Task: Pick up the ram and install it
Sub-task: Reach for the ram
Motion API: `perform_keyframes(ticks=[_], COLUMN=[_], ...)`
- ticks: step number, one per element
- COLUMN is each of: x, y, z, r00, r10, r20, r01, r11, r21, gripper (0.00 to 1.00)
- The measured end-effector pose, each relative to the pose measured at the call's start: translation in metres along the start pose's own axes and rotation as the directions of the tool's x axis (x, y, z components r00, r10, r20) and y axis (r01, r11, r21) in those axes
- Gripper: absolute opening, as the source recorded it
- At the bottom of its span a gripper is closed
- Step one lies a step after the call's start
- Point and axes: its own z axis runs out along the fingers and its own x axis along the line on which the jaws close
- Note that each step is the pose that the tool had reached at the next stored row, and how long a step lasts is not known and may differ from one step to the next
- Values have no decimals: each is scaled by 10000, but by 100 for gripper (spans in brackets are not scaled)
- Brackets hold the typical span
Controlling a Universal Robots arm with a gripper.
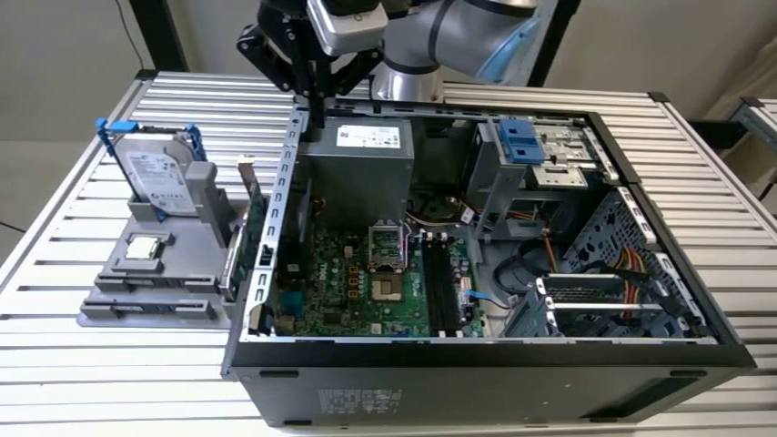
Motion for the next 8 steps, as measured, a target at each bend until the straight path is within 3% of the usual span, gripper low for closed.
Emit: perform_keyframes(ticks=[8], x=[89], y=[-6], z=[-2], r00=[10000], r10=[-1], r20=[0], r01=[1], r11=[10000], r21=[-1], gripper=[0])
